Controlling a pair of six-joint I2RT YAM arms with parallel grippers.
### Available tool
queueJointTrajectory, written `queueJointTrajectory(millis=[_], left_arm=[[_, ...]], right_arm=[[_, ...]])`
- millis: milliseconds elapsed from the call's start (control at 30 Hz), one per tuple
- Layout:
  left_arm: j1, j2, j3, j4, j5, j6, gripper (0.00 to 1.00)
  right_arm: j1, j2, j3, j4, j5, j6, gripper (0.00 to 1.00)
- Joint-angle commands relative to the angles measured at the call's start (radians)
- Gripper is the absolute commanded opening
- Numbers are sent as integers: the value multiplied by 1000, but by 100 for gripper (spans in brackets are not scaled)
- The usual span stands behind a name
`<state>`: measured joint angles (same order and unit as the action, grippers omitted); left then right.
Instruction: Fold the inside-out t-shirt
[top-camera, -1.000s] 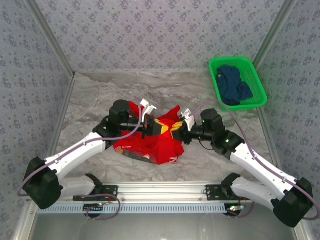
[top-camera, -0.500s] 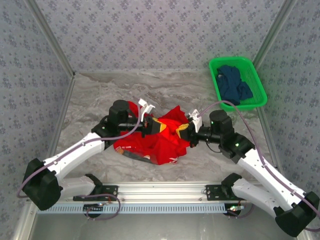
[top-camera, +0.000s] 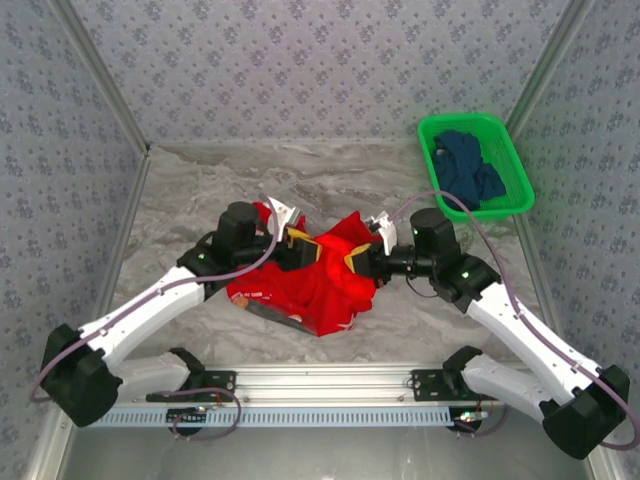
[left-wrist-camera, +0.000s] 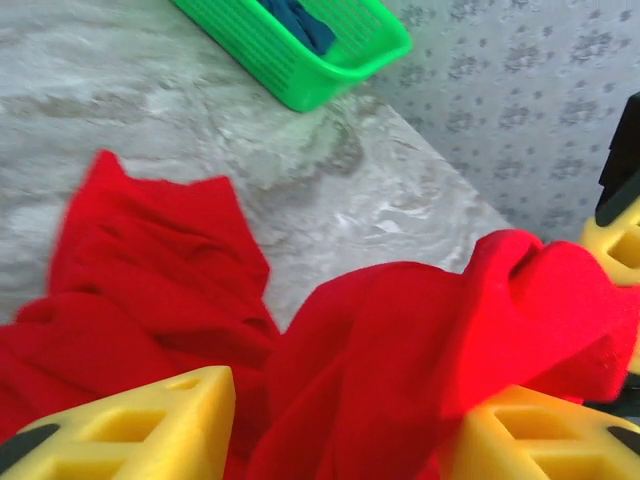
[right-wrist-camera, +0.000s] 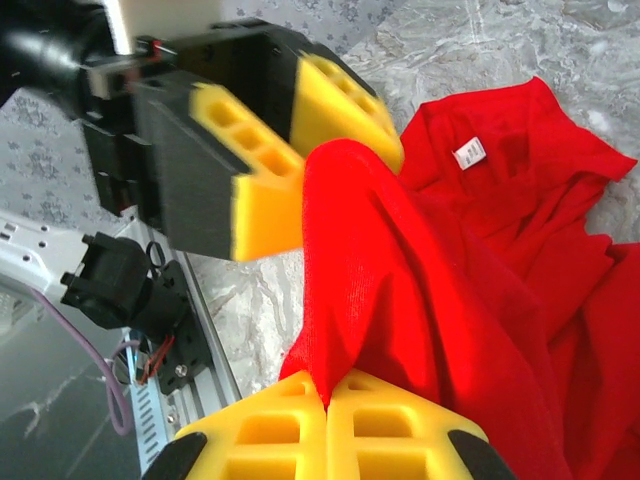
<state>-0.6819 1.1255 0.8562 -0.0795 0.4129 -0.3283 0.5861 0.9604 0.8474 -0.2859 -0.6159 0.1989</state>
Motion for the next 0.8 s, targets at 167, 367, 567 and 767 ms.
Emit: queueJointTrajectory(millis=[167,367,567,767], left_arm=[[-114,-123,31,-141,-128,104,56],[-190,-25,89,-167,-2,136,45],[-217,60,140,-203,-86,178,56],[-221,104,161,-191,-36,194,47]], right_arm=[[-35,32,18,131,-61,157,0],[-52,37,10,165,-77,195,0],[-55,41,10,169,-81,202,0],[-58,34,1,171,-79,206,0]])
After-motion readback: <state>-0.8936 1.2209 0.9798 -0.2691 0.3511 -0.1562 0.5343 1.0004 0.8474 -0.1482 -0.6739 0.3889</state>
